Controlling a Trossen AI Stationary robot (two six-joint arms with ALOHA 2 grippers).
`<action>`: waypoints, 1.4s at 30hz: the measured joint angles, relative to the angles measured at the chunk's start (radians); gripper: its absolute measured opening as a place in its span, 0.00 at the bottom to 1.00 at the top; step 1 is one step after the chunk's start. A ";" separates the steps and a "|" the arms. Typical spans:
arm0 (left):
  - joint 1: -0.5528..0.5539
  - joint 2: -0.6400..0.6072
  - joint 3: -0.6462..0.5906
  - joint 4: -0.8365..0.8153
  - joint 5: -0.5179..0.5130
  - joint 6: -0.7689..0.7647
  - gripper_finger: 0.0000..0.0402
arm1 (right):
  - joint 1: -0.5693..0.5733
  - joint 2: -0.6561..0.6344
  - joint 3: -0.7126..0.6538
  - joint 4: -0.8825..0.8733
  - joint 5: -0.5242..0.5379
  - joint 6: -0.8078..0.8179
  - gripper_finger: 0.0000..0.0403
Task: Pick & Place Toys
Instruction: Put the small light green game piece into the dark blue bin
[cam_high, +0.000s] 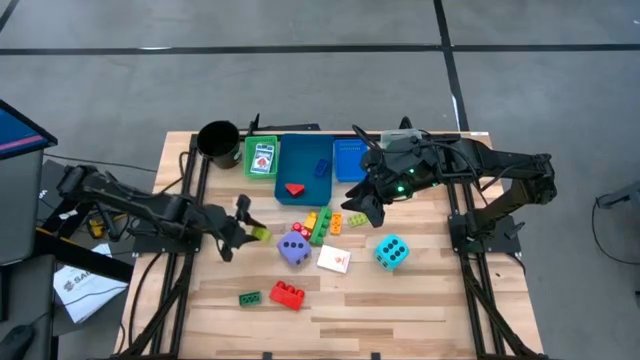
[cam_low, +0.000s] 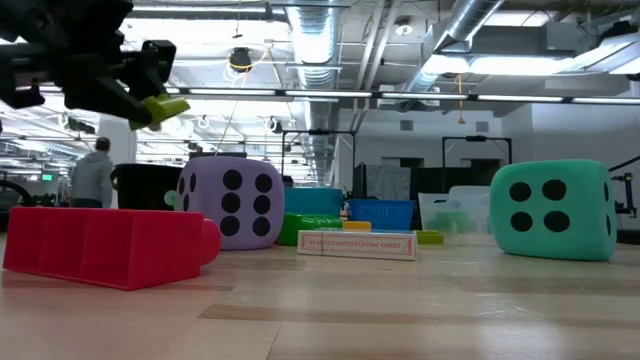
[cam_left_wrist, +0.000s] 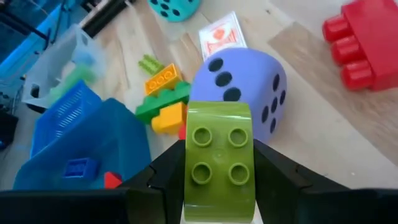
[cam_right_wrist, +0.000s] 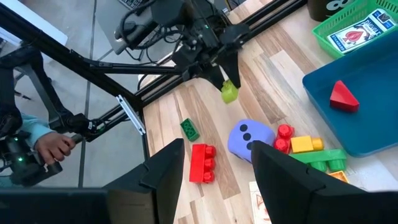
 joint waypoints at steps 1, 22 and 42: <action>0.000 -0.008 0.005 0.002 -0.001 -0.013 0.35 | 0.000 0.000 0.000 0.001 0.000 0.000 0.46; 0.219 0.053 0.170 0.235 -0.059 -0.227 0.35 | -0.003 0.000 0.000 0.051 0.069 -0.014 0.46; 0.505 0.540 0.309 0.441 -0.031 -0.457 0.35 | -0.004 0.000 -0.014 0.058 0.220 -0.202 0.46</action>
